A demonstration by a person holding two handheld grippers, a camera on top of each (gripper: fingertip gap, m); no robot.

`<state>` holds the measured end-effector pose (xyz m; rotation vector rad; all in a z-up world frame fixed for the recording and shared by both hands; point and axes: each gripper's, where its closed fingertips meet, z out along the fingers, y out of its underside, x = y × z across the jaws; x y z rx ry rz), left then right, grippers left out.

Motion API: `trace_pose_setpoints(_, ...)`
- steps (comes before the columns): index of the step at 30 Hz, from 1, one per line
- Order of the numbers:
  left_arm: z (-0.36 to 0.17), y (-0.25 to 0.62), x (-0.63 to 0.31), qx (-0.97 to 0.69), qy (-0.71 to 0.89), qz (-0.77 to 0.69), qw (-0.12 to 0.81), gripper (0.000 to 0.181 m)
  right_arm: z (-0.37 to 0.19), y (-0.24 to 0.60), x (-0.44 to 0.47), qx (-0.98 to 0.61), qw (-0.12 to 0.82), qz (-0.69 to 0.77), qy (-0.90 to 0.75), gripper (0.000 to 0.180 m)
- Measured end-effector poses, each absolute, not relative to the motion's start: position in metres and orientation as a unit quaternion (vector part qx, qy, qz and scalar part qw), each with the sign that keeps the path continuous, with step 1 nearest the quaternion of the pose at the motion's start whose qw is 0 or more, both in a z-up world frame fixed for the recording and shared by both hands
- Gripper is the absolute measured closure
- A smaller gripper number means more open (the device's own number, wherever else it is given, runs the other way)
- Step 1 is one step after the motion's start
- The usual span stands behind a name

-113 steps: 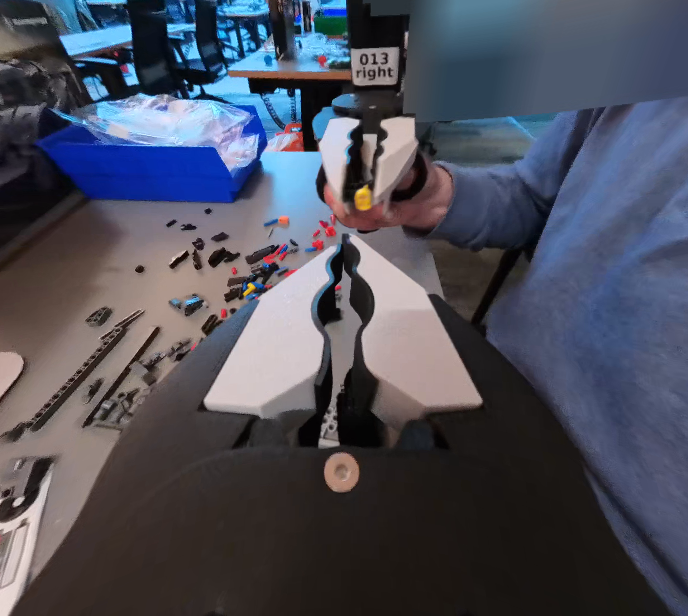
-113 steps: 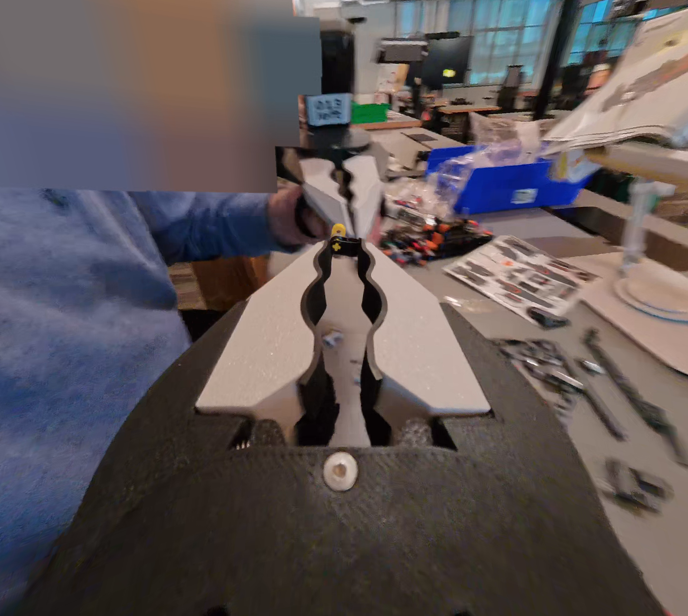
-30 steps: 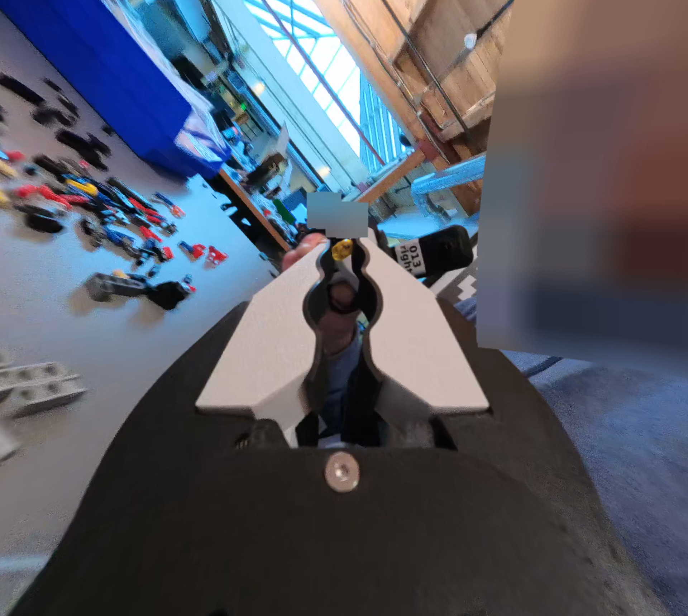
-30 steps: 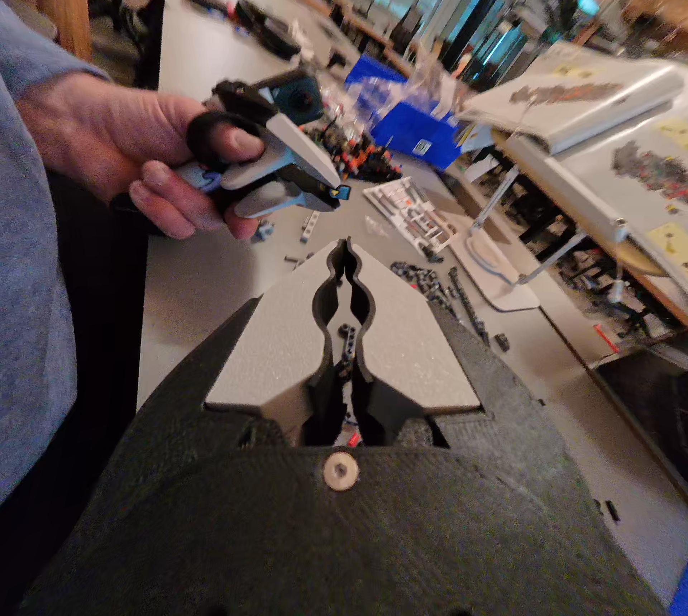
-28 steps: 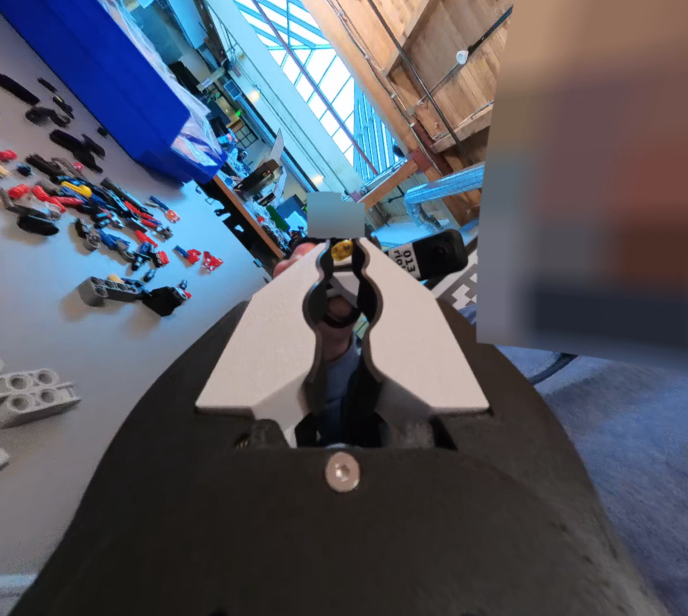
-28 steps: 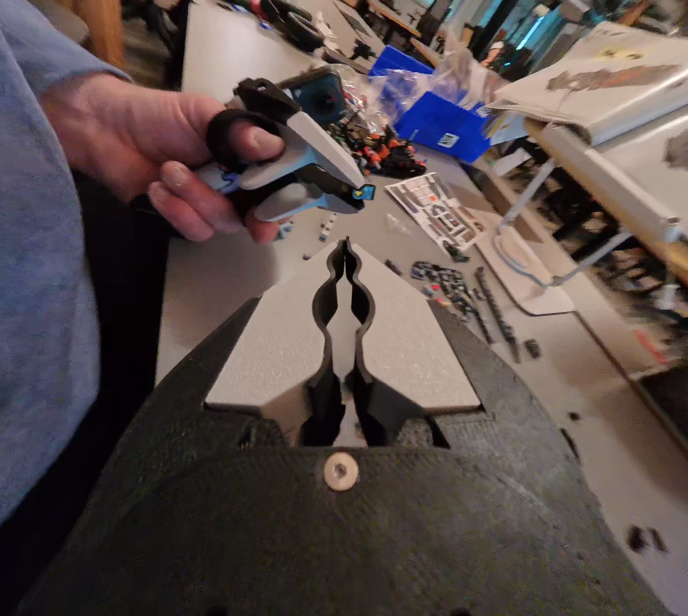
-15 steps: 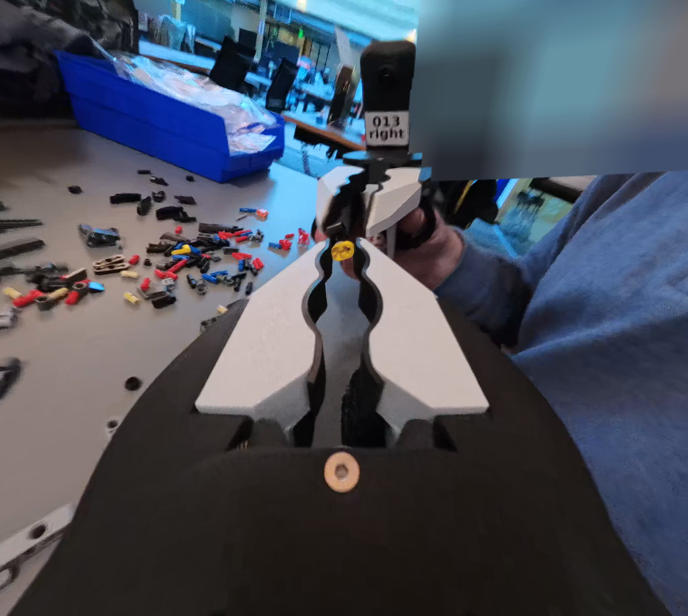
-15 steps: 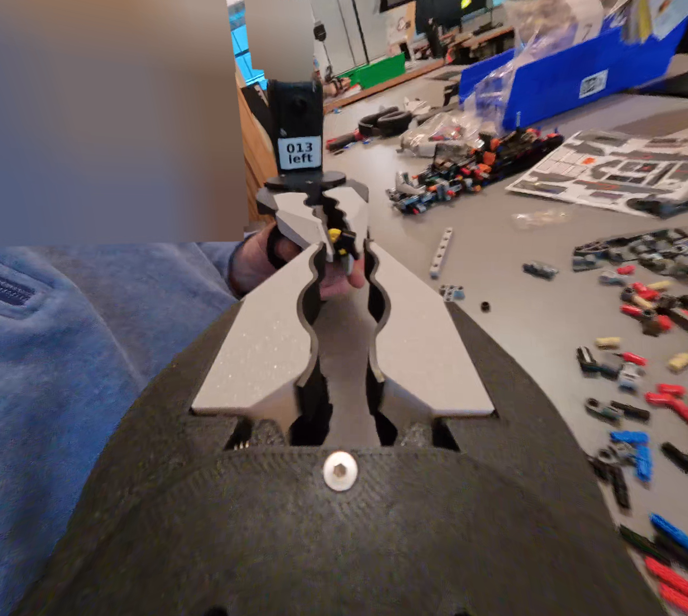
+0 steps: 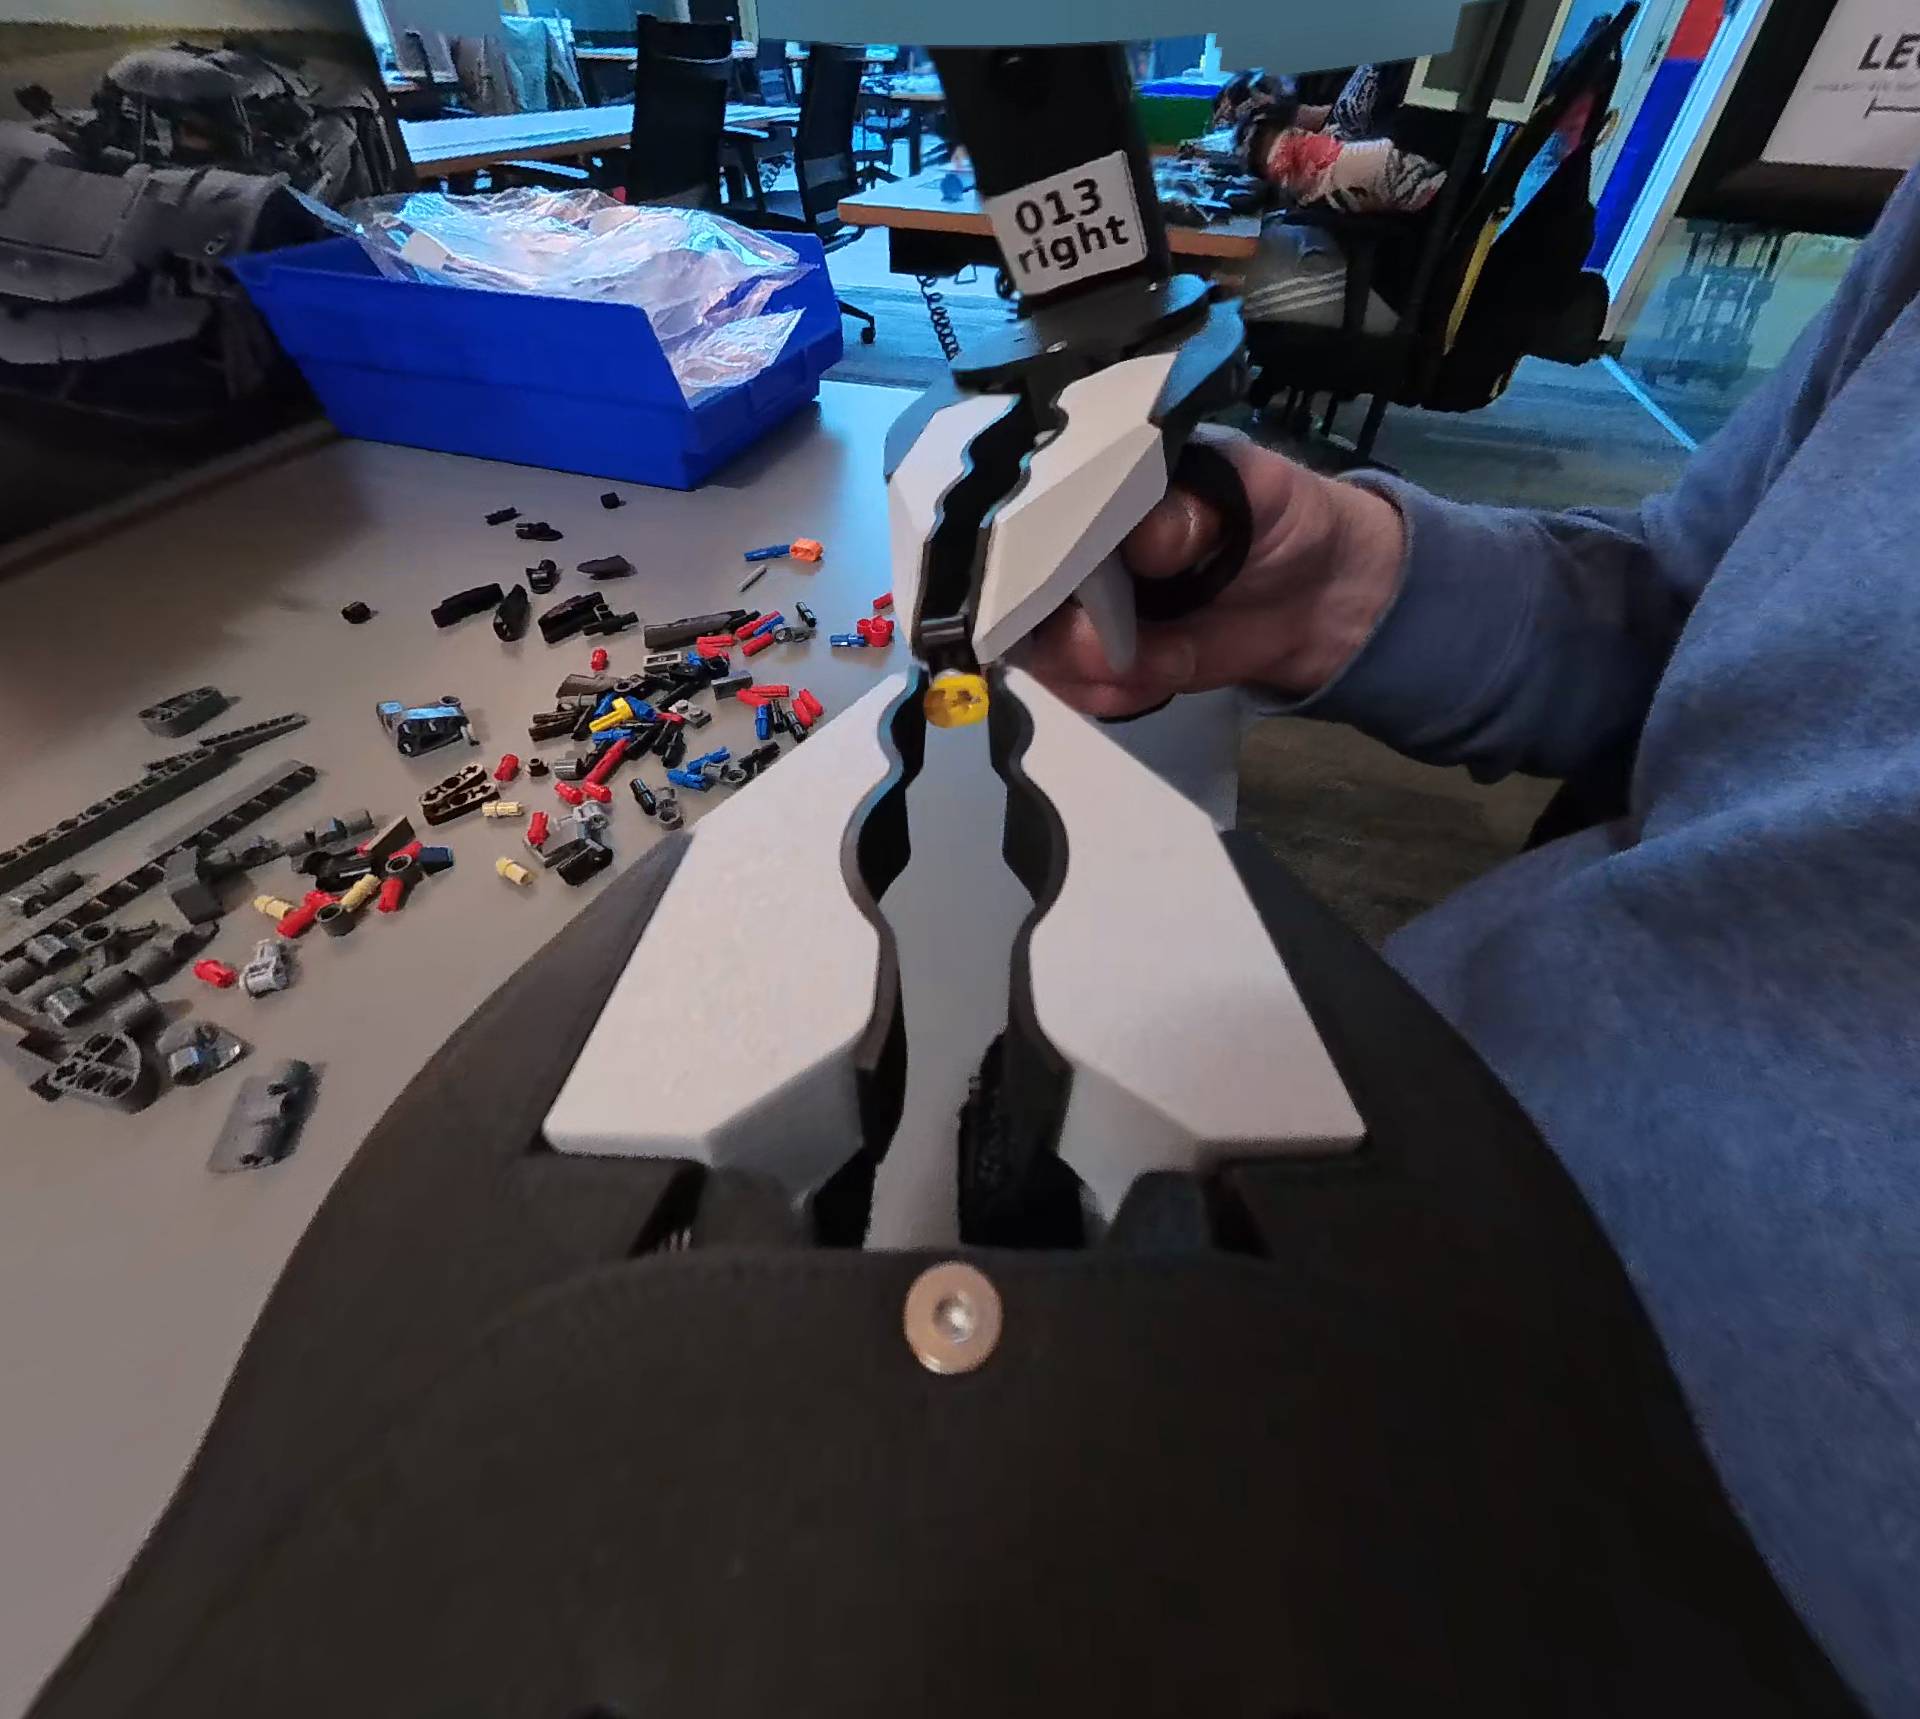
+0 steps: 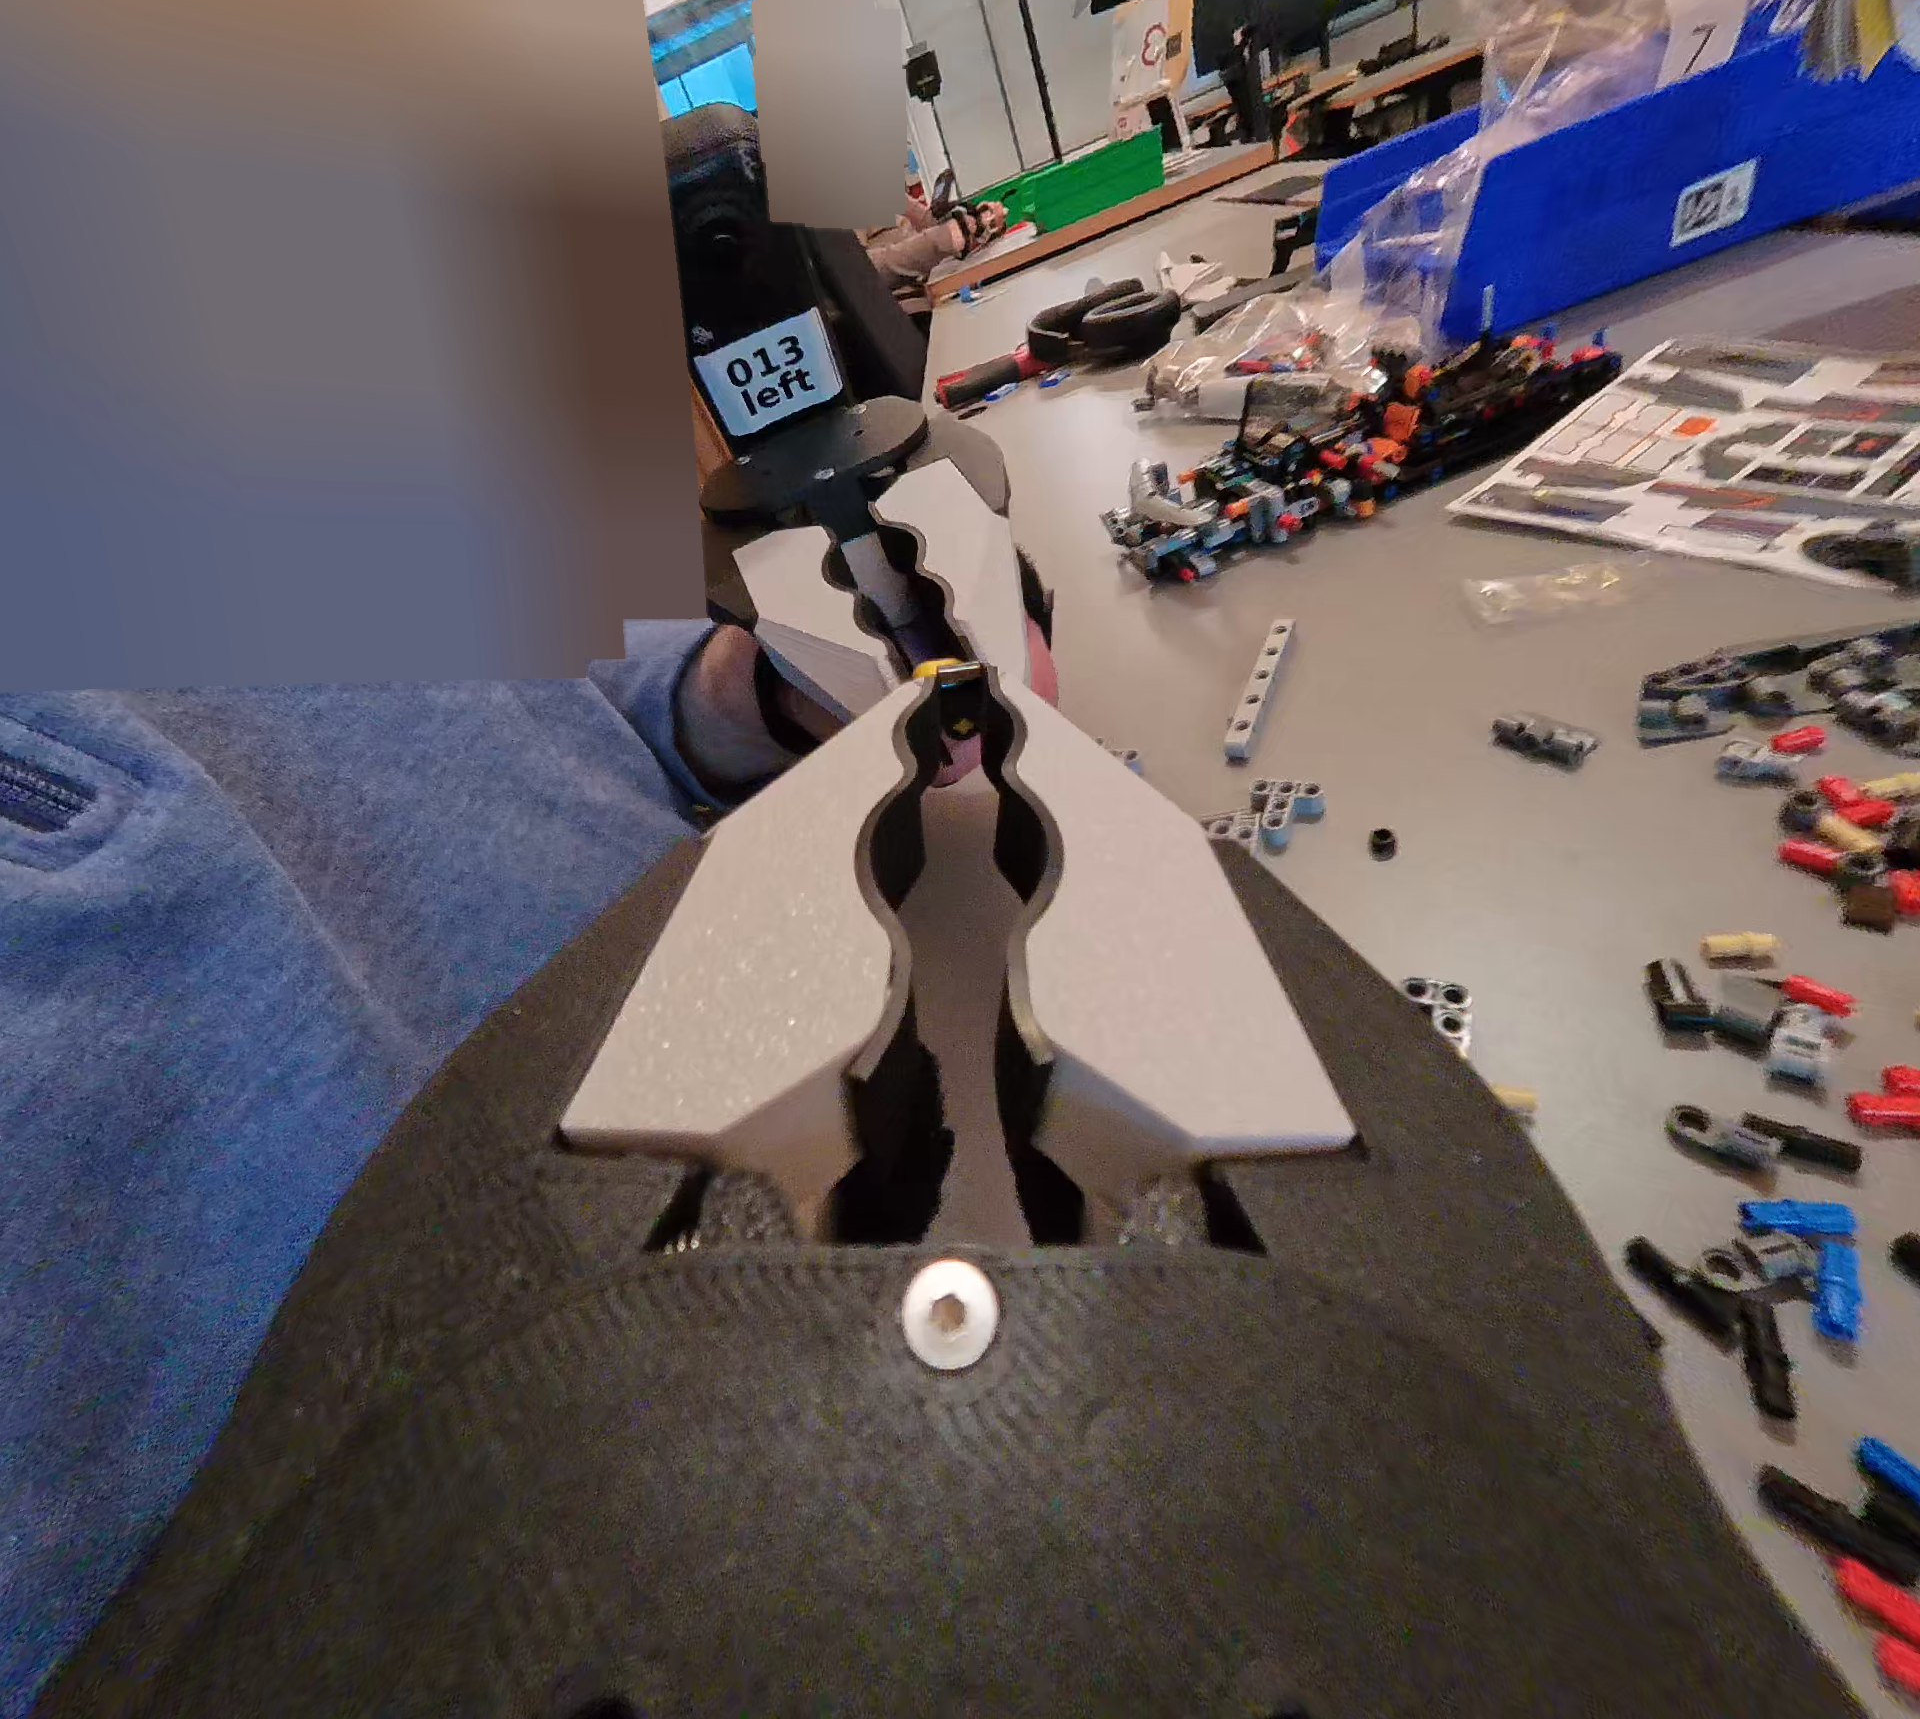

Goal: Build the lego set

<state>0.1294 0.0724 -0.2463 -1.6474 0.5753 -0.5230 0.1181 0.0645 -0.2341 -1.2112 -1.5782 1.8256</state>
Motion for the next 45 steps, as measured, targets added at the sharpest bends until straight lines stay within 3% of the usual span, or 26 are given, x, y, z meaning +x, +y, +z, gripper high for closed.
trace_pose_setpoints(8, -0.237, 0.071, 0.119, -0.709, 0.139, -0.37, 0.584, 0.153, -0.221, 0.071, 0.125, -0.377, 0.391, 0.564, -0.622, 0.176)
trace_pose_setpoints(12, -0.226, 0.07, 0.12, -0.66, 0.063, -0.505, 0.553, 0.155, -0.221, 0.066, 0.126, -0.342, 0.445, 0.513, -0.65, 0.176)
trace_pose_setpoints(16, -0.227, 0.069, 0.128, -0.658, 0.056, -0.533, 0.529, 0.163, -0.226, 0.062, 0.124, -0.317, 0.493, 0.448, -0.675, 0.176)
trace_pose_setpoints(39, -0.224, 0.065, 0.127, -0.618, 0.011, -0.608, 0.497, 0.175, -0.221, 0.057, 0.123, -0.292, 0.554, 0.406, -0.665, 0.176)
trace_pose_setpoints(45, -0.229, 0.067, 0.125, -0.659, 0.05, -0.521, 0.541, 0.176, -0.226, 0.059, 0.12, -0.311, 0.54, 0.407, -0.667, 0.173)
